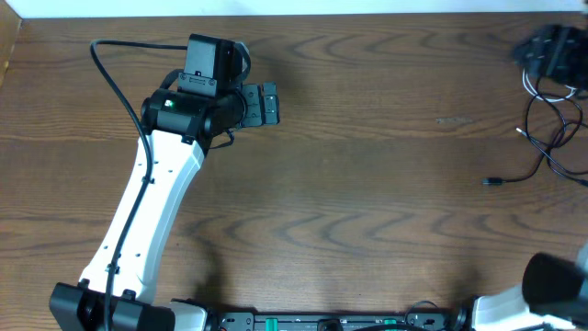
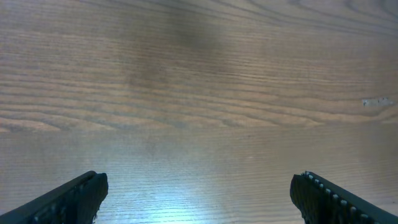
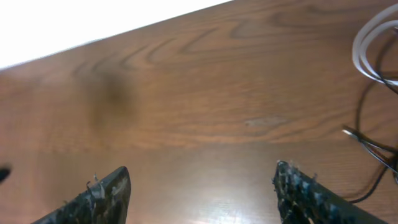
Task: Untangle cables
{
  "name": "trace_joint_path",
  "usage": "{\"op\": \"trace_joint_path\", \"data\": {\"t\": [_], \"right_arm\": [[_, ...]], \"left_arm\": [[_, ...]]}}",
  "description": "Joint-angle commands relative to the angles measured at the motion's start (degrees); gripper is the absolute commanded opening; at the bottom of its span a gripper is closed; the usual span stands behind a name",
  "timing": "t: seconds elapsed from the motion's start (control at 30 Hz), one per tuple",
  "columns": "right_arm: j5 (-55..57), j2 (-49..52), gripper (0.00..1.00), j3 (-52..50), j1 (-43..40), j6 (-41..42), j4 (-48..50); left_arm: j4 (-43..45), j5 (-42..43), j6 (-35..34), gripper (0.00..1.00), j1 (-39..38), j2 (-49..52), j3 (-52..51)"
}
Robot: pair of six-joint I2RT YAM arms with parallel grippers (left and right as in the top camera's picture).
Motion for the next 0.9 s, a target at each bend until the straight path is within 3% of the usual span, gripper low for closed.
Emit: {"op": "trace_joint_path", "data": {"t": [0.0,0.03,0.17,0.33,0.87], "right_arm": [[2.1,-5.2,0.74,0.7,4.3,-1.8,-1.6],[1.9,-6.1,0.99,0.7,5.6,-0.9,-2.2],[1.9,-8.6,0.99,0.7,10.2,4.7,-5.0],[1.9,-9.4,0.99,0.7,13.2,5.4,-5.7],[4.9,-9.3,0.99,0.7,13.5,-1.4,-17.5]], "left_arm": [[-0.1,-1.2,0.3,0.99,0.1,-1.1,0.1],[-0.1,-1.2,0.3,0.99,0.1,-1.1,0.1],[-0.1,-1.2,0.3,0.98,0.1,-1.1,0.1],[-0.1,-1.2,0.3,0.98,0.1,-1.1,0.1],[-0.2,-1.2,0.3,0.98,0.1,-1.1,0.1]]}}
